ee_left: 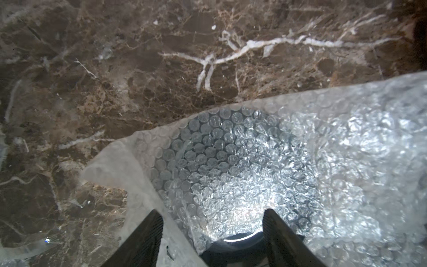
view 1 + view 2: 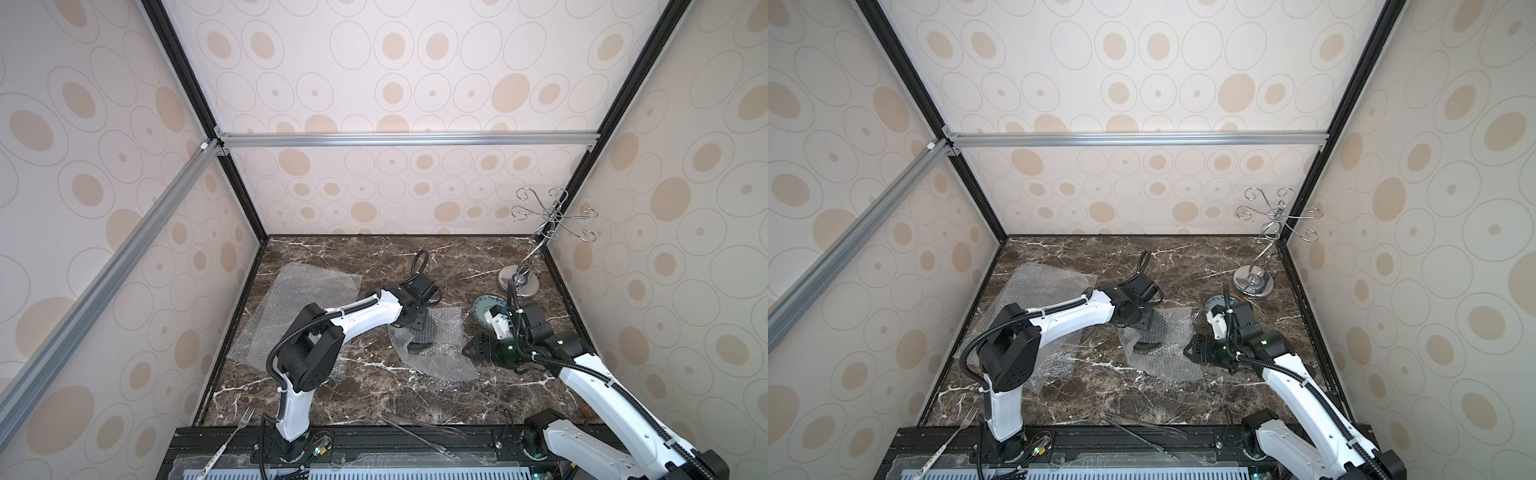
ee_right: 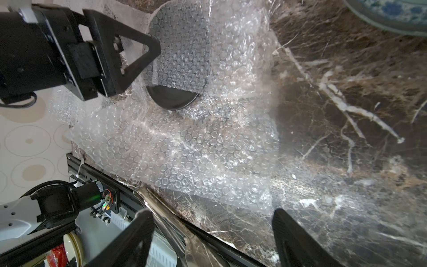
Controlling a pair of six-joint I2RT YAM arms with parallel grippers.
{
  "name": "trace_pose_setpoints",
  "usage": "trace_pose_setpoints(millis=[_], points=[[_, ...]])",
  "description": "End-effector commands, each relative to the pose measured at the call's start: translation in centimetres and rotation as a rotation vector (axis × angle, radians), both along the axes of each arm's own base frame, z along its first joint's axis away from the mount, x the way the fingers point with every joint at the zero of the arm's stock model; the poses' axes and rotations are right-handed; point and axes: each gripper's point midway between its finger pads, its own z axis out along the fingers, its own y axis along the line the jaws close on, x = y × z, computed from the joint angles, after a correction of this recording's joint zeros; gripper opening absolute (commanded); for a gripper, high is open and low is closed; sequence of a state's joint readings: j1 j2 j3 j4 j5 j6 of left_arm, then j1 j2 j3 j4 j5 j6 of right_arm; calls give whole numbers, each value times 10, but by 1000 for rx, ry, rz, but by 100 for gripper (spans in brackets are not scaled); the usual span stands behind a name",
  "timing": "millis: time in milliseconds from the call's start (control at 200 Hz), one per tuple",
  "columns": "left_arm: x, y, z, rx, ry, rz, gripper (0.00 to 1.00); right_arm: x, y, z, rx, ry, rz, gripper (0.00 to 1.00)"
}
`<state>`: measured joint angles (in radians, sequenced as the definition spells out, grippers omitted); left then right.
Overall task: Unpack dinner plates from bubble wrap
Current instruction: Unwrap the bubble wrap at the center of the board.
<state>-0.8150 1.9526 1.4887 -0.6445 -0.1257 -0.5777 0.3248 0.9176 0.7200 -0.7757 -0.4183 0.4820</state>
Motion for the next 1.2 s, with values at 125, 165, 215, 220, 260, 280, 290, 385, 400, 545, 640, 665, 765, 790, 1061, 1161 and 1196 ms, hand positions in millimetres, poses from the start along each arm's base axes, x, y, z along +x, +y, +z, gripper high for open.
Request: trace_pose_setpoints(millis=[125,165,215,220,260,280,290,385,400,545,640,665,765,790,1061,1161,1196], points=[[9,12,7,90,-6,30,70,-9,0,-14,7,53,25,83],[10,12,6,101,-3,28,70,-10,1,-15,8,59,32,83],[10,14,5,122,2,27,70,-10,3,-16,10,64,40,83],[10,14,5,123,1,27,70,-10,2,-16,9,67,41,83],[10,17,4,144,5,27,69,-10,3,-17,10,69,48,83],[10,18,5,151,5,27,69,-10,4,-17,11,72,50,83],[10,19,5,155,4,28,69,-10,4,-18,12,73,51,83],[8,24,11,161,-5,33,68,-10,5,-20,15,76,56,82],[8,24,12,160,-8,33,68,-10,5,-20,14,75,58,82],[2,35,22,163,-19,46,65,-10,5,-24,11,82,63,82],[-3,43,29,159,-31,59,58,-10,6,-26,15,87,66,82],[-4,45,31,154,-35,64,58,-10,6,-26,19,86,68,82],[-9,54,33,132,-29,80,58,-9,9,-26,32,94,74,81],[-11,56,32,130,-28,82,58,-8,9,-26,32,96,72,81],[-22,85,18,112,0,124,57,-1,17,-24,64,103,73,80],[-27,96,17,99,1,142,57,2,20,-21,54,99,84,79],[-28,100,16,90,3,149,57,4,22,-20,45,95,92,79]])
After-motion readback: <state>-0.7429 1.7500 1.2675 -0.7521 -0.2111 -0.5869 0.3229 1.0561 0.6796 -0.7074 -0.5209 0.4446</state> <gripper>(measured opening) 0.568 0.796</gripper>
